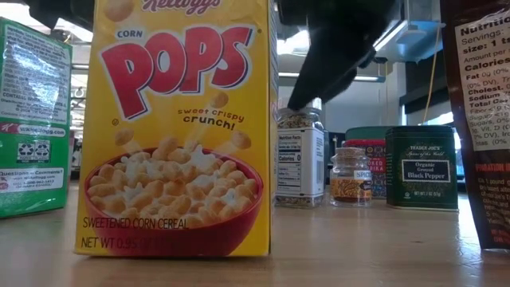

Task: Pick & Place Kitchen Items
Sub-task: Put the white spice bottle into the black bin

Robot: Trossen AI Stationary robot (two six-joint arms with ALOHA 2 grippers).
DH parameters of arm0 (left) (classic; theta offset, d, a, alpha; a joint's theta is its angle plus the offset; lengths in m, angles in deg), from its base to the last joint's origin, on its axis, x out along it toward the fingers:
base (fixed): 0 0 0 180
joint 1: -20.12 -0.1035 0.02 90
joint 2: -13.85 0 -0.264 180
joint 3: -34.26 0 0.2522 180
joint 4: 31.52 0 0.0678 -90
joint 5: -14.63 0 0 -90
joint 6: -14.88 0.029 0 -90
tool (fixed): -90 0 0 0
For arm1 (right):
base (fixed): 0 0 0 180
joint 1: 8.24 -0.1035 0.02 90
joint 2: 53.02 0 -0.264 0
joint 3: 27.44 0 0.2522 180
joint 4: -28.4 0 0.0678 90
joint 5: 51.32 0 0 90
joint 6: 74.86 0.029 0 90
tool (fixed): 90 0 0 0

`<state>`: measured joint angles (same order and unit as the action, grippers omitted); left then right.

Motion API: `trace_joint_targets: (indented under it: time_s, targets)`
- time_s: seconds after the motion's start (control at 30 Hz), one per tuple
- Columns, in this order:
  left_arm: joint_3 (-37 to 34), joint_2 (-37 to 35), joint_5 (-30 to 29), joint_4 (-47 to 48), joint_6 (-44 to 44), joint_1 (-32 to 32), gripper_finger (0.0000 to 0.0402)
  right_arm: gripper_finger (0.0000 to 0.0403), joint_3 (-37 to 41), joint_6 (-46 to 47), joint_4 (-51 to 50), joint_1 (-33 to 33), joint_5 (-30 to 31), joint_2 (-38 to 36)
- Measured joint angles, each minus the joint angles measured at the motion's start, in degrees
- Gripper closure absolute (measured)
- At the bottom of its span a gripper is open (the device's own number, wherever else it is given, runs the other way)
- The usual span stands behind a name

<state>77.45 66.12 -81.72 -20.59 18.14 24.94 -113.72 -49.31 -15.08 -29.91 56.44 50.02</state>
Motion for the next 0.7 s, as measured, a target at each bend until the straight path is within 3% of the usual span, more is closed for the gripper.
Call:
trace_joint_targets:
  time_s: [0.5, 0.7]
  targets:
    - [0.0, 0.0, 0.0, 0.0, 1.4, 0.0, 0.0166, 0.0077, 10.3, -2.3, 15.4, 0.7, 0.2, 0.0]
    - [0.0, 0.0, 0.0, 0.0, 1.9, 0.0, 0.0166, 0.0130, 10.5, -2.4, 16.0, 1.0, 0.0, 0.0]
